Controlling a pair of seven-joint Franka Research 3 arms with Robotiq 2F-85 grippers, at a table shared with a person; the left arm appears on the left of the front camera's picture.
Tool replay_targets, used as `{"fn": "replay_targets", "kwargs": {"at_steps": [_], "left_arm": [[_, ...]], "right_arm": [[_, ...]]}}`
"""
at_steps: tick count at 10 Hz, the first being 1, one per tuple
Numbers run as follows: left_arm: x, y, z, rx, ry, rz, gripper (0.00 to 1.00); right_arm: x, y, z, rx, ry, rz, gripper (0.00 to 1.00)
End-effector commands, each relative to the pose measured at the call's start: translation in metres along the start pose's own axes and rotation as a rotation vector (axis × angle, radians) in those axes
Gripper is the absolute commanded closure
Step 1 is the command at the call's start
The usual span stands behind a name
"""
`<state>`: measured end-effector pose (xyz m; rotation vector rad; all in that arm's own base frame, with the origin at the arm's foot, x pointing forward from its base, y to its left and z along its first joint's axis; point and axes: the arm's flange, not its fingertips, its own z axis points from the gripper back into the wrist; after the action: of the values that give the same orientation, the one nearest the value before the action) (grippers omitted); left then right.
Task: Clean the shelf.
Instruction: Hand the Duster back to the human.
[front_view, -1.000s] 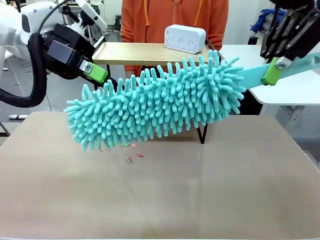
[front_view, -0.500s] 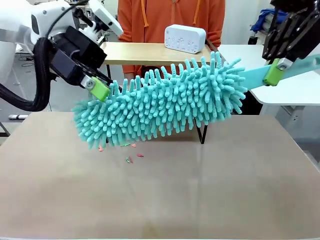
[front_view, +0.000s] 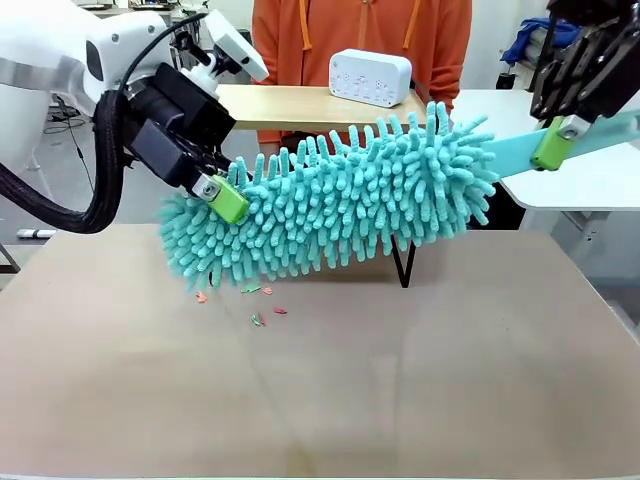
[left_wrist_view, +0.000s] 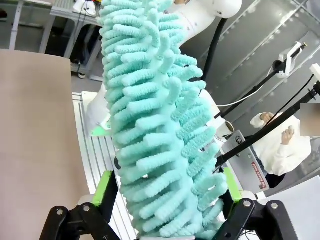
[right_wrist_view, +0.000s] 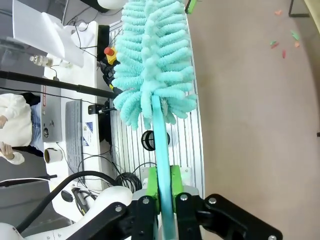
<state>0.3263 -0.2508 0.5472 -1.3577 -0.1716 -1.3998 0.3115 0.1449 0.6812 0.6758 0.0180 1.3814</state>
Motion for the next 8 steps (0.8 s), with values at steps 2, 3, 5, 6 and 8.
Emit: {"fn": "replay_targets", "kwargs": {"at_steps": [2, 3, 5, 6, 8], "left_arm": [[-0.0074, -0.0027, -0.0043, 0.058, 0.015, -0.048, 0.59], [-0.0072, -0.0031, -0.0051, 0.052, 0.012, -0.046, 1.00], [-0.0072, -0.0034, -0.0056, 0.052, 0.003, -0.050, 1.00], [-0.0071, -0.0034, -0.0058, 0.050, -0.003, -0.052, 0.86], [-0.0072, -0.0028, -0.0054, 0.034, -0.006, -0.046, 1.00]], "right_arm": [[-0.0045, 0.0000, 0.0003, 0.012, -0.018, 0.020, 0.88], [-0.0053, 0.0003, 0.0000, 0.013, -0.020, 0.022, 0.88], [-0.0056, 0.0014, -0.0005, 0.011, -0.019, 0.024, 0.88], [-0.0062, 0.0013, -0.0008, 0.011, -0.023, 0.023, 0.88], [-0.0081, 0.0002, -0.0018, 0.014, -0.030, 0.020, 0.88]]}}
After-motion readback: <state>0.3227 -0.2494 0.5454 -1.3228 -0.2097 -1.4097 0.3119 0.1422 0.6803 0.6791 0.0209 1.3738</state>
